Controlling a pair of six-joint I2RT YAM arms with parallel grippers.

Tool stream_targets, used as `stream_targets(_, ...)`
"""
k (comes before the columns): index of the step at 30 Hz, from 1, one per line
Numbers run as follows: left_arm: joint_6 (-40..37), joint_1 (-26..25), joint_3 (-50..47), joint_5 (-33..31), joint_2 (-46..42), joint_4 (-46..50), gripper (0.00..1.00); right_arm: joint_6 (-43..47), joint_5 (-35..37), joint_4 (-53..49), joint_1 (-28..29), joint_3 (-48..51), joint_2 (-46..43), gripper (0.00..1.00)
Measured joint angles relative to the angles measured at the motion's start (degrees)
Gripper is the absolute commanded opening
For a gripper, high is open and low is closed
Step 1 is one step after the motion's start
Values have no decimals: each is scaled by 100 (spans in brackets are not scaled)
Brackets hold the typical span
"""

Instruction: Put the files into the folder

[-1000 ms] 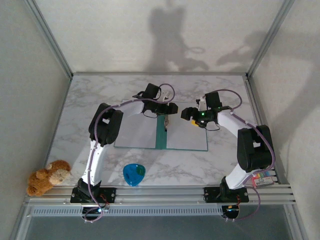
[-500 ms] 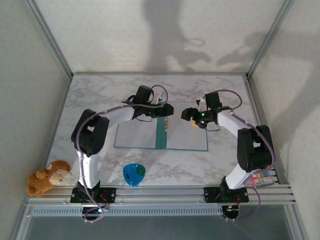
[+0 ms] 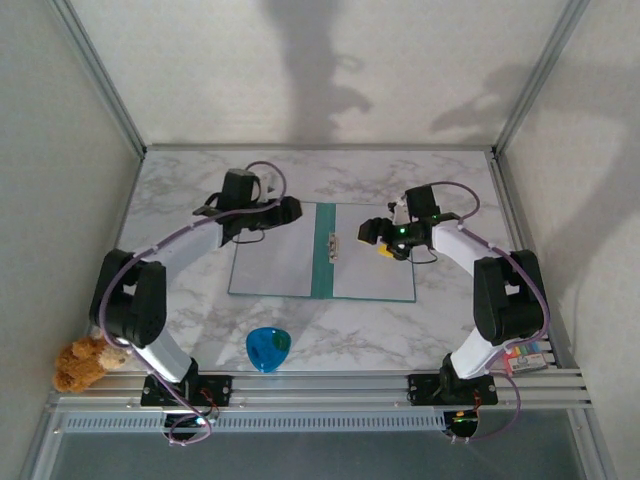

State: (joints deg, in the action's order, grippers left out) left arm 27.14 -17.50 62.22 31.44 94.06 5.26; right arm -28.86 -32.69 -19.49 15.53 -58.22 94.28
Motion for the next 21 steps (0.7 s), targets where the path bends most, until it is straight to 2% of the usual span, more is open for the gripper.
stream_targets(9,-118,83,-1434,-898,-168,229,59,-256,232,-494,507,-597,11,75)
stream_targets(13,-116,39,-1845,-944,-315,210,57,-267,422,-678,802,-981,96,75)
stream_targets(21,-92,-382,-2240,-920,-424,-291,54,-227,1167,-1202,1460,-1685,538,75)
